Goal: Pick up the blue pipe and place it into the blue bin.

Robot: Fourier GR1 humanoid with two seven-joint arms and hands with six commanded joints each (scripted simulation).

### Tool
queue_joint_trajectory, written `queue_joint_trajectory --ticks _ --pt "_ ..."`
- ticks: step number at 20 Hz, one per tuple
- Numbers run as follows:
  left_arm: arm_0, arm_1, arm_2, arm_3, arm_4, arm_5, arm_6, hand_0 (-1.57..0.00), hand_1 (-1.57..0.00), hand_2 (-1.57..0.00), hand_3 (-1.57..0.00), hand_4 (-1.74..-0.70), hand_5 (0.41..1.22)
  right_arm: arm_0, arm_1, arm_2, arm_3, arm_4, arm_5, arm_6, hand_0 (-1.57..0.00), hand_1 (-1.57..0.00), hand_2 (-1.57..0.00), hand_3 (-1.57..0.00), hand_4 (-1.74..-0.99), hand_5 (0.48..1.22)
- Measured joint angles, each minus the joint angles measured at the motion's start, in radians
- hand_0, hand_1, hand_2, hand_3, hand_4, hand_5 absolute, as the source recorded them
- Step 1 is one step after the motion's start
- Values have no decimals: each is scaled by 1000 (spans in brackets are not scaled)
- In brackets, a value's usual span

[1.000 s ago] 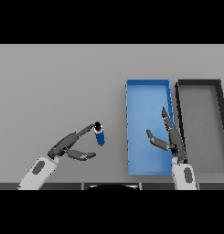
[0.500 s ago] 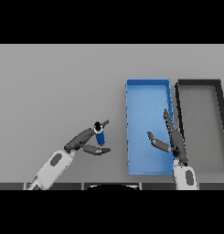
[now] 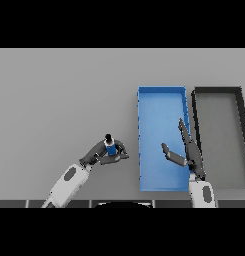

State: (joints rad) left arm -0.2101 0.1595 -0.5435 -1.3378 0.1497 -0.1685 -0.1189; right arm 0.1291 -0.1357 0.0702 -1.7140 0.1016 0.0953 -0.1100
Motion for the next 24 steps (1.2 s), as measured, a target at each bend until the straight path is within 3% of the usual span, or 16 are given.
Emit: queue_joint_trajectory --ticks 4,6,9,15,17,21,24 --pt "7 -2 -27 4 -55 48 -37 -1382 -1407 -1425 -1340 -1666 1155 -8 -9 -6 4 -5 5 5 1 1 1 1 -1252 619" --pt "1 -2 -26 -17 -58 56 -71 -1450 -1466 -1477 -1386 -1690 1179 0 -5 0 -1 3 2 -10 1 1 1 1 -1245 621" --pt "-13 0 -26 -79 -42 52 -89 -1509 -1517 -1523 -1426 -1710 1199 -12 -12 -3 -1 5 1 15 1 1 1 1 -1249 629" --pt "-59 4 -41 -214 -4 21 -19 -1555 -1557 -1558 -1446 -1723 1215 -8 -12 2 13 23 -1 -11 1 1 1 1 -1216 637" --pt "-81 -8 -48 -221 -3 23 42 -1561 -1562 -1563 -1445 -1726 1217 2 -14 -5 11 10 5 -29 1 1 1 1 -1208 640" --pt "-86 0 -58 -250 -6 14 69 -1567 -1567 -1568 -1441 -1728 1219 -12 -7 -6 15 23 -16 -1 1 1 1 1 -1184 629" --pt "-90 -8 -60 -247 0 8 89 -1569 -1569 -1569 -1443 -1730 1219 15 2 -6 5 22 -22 -19 1 1 1 1 -1178 629"
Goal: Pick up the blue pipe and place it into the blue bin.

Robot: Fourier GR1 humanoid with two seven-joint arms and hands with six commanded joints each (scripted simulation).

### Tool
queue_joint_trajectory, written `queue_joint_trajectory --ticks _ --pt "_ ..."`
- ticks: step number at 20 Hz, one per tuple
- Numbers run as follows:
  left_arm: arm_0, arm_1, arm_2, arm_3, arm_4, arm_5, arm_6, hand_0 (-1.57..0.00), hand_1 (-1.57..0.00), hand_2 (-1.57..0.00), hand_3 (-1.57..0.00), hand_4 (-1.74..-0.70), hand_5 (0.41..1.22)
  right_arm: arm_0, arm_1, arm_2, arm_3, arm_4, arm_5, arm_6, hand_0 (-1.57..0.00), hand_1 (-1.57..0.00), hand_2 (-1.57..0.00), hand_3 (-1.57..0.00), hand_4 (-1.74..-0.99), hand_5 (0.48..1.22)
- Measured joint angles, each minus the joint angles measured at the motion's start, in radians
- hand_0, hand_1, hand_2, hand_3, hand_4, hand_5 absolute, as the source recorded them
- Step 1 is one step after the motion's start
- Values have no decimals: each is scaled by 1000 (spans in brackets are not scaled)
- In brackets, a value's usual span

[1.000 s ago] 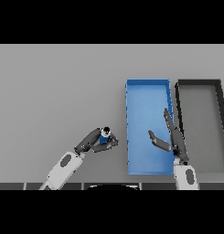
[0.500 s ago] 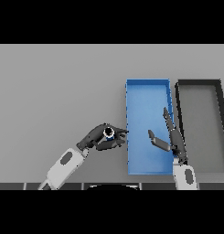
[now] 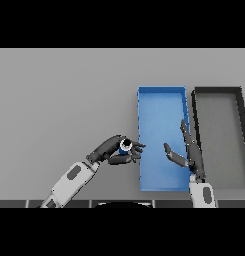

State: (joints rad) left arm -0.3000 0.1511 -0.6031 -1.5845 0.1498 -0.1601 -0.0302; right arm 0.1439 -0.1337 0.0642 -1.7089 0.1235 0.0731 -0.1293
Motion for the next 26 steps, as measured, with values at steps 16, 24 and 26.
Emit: queue_joint_trajectory --ticks 16,24,26 --pt "-2 6 3 1 -15 -9 6 -1571 -1571 -1571 -1439 -1731 1221 -116 -195 46 -280 -349 299 209 1 1 1 1 -1286 520" --pt "-2 7 1 1 -29 -13 3 -1571 -1571 -1571 -1437 -1732 1221 -325 -247 167 -363 -448 377 380 1 1 1 1 -1303 532" --pt "-3 2 2 3 -24 -15 10 -1571 -1571 -1571 -1437 -1732 1221 -392 -235 206 -337 -428 402 399 1 1 1 1 -1294 532"
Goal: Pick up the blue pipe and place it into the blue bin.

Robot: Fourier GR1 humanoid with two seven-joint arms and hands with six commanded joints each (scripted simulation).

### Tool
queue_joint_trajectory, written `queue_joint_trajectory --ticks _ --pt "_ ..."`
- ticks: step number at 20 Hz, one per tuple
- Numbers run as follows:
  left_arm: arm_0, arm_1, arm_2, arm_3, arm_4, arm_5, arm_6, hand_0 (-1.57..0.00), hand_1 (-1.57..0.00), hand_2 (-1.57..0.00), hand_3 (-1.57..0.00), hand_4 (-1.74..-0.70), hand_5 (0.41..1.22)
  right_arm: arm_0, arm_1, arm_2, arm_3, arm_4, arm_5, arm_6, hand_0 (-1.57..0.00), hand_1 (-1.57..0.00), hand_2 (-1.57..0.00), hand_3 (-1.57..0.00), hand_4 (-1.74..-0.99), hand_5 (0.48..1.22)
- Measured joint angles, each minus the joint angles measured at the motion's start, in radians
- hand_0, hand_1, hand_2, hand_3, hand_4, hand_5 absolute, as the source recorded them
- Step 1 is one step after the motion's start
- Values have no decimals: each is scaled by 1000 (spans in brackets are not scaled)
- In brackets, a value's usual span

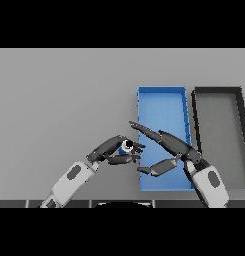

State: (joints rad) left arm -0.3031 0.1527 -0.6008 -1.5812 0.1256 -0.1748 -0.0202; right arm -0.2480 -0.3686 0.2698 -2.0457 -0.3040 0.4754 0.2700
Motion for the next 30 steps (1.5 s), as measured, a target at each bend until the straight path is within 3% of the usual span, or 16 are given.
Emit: queue_joint_trajectory --ticks 2,5,9,13,14,15,16,17,18,19,20,22,23,26,30 --pt "-7 3 9 17 6 -12 -8 -1571 -1571 -1571 -1452 -1729 1221 -63 17 27 22 -11 7 39 1 1 1 1 -1270 530" --pt "-7 -7 16 35 9 -22 -49 -1571 -1571 -1571 -1494 -1732 1221 -125 55 59 80 -5 34 52 1 1 1 1 -1241 532" --pt "-19 1 25 38 41 -57 -31 -1571 -1571 -1571 -1515 -1733 1221 -187 106 92 131 11 30 91 1 1 1 1 -1222 512" --pt "-18 8 32 39 48 -67 -16 -1571 -1571 -1571 -1474 -1720 1221 -252 142 101 212 13 58 100 -14 -36 -68 -11 -1241 516" --pt "-11 4 28 27 63 -77 -9 -1571 -1567 -1571 -1395 -1717 1221 -264 152 104 234 20 65 96 -54 -83 -115 -43 -1268 519" --pt "-16 7 33 38 71 -90 -14 -1496 -1393 -1367 -1150 -1630 1221 -277 165 109 251 18 73 95 -138 -166 -193 -106 -1308 523" --pt "-14 6 23 37 30 -81 -59 -1236 -1120 -1093 -920 -1613 1221 -296 179 118 258 15 73 107 -278 -313 -329 -228 -1352 528" --pt "-39 20 14 33 -14 -60 -11 -993 -895 -875 -736 -1587 1221 -301 181 121 264 13 81 108 -478 -500 -500 -375 -1390 538" --pt "-46 42 4 32 -58 -52 10 -879 -828 -796 -667 -1611 1221 -312 189 130 272 13 91 114 -697 -714 -714 -562 -1453 551" --pt "-25 36 -6 19 -71 -39 -10 -895 -867 -845 -656 -1637 1221 -314 188 134 272 0 101 112 -872 -886 -886 -701 -1503 573" --pt "-28 34 -5 18 -73 -33 -6 -1030 -1008 -990 -623 -1658 1192 -314 189 133 274 -21 104 101 -1012 -1023 -1023 -828 -1541 604" --pt "-13 3 11 12 -22 -36 -34 -1225 -1211 -1199 -525 -1688 1203 -308 199 135 279 -62 91 134 -1213 -1220 -1220 -1096 -1492 706" --pt "-16 -4 24 17 0 -43 -47 -1294 -1283 -1274 -533 -1698 1206 -317 210 138 279 -65 74 145 -1285 -1290 -1290 -1191 -1475 809" --pt "11 -13 24 15 20 -56 -67 -1429 -1423 -1419 -588 -1719 1214 -285 218 146 262 -10 68 82 -1424 -1427 -1427 -1376 -1456 1010" --pt "-26 -5 17 25 -2 -43 -46 -1513 -1423 -1509 -510 -1732 1218 -273 229 135 253 52 96 32 -1511 -1512 -1512 -1491 -1471 1135"
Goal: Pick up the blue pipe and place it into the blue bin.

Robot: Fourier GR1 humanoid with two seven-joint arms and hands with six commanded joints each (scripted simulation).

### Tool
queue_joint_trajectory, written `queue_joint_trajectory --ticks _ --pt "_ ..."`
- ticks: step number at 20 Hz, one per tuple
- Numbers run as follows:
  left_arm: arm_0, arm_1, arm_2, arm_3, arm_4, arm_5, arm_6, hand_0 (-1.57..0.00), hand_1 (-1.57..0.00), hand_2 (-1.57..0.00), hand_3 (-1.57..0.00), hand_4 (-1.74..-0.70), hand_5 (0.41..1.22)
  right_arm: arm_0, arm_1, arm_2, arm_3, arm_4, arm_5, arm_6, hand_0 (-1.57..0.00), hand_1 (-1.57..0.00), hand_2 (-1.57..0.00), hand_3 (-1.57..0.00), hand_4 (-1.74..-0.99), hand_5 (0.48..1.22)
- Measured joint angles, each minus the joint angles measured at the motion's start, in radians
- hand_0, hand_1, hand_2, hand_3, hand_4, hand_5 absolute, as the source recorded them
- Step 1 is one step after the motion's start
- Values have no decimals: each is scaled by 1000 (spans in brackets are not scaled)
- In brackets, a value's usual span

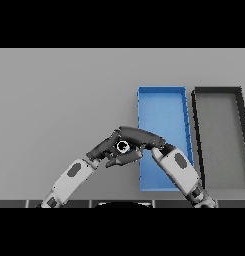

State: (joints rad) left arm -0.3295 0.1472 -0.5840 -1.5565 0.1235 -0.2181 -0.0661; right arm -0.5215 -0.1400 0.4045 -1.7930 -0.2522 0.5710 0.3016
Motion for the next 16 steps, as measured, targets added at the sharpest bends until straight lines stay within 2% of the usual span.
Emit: queue_joint_trajectory --ticks 1,2,3,5,6,8,10,11,13,14,16 --pt "-2 8 0 0 2 0 -14 -1499 -1356 -1521 -505 -1734 1219 0 10 -2 -3 -10 -4 17 -1523 -1524 -1524 -1507 -1473 1152" --pt "-3 18 -5 -6 1 -4 -8 -1426 -1220 -1350 -531 -1637 1219 0 14 -10 8 -40 1 16 -1533 -1533 -1533 -1520 -1474 1166" --pt "-5 25 -8 -8 2 -11 -9 -1407 -1190 -1242 -518 -1544 1219 3 19 -10 7 -61 2 5 -1540 -1541 -1541 -1530 -1477 1177" --pt "-19 39 -9 6 -16 -30 -10 -979 -802 -819 -332 -1343 1220 1 18 -6 -1 -48 -1 17 -1551 -1552 -1552 -1545 -1480 1193" --pt "-19 37 -13 10 -26 -47 -21 -783 -642 -655 -266 -1251 1220 10 14 -7 -17 -51 5 27 -1555 -1556 -1556 -1550 -1481 1198" --pt "-14 46 -9 14 -46 -92 -31 -501 -410 -419 -170 -1110 1184 20 25 -1 -25 -45 2 40 -1561 -1561 -1561 -1558 -1482 1206" --pt "-13 50 5 13 -68 -112 -18 -320 -262 -268 -108 -995 1042 15 34 -6 -24 -49 -5 58 -1565 -1565 -1565 -1562 -1483 1212" --pt "-14 51 11 21 -100 -103 -30 -256 -210 -214 -86 -950 964 22 36 -8 -21 -45 -1 37 -1566 -1566 -1566 -1564 -1484 1214" --pt "-10 41 17 19 -106 -86 -8 -163 -134 -137 -55 -880 842 24 39 -15 -33 -57 -2 43 -1568 -1568 -1568 -1567 -1484 1216" --pt "-5 40 17 24 -113 -76 20 -131 -107 -109 -44 -854 794 26 41 -13 -38 -65 -1 43 -1568 -1568 -1568 -1567 -1484 1217" --pt "-11 46 20 25 -119 -73 18 -83 -68 -69 -28 -826 719 27 54 -6 -42 -48 -12 36 -1569 -1569 -1569 -1569 -1485 1219"
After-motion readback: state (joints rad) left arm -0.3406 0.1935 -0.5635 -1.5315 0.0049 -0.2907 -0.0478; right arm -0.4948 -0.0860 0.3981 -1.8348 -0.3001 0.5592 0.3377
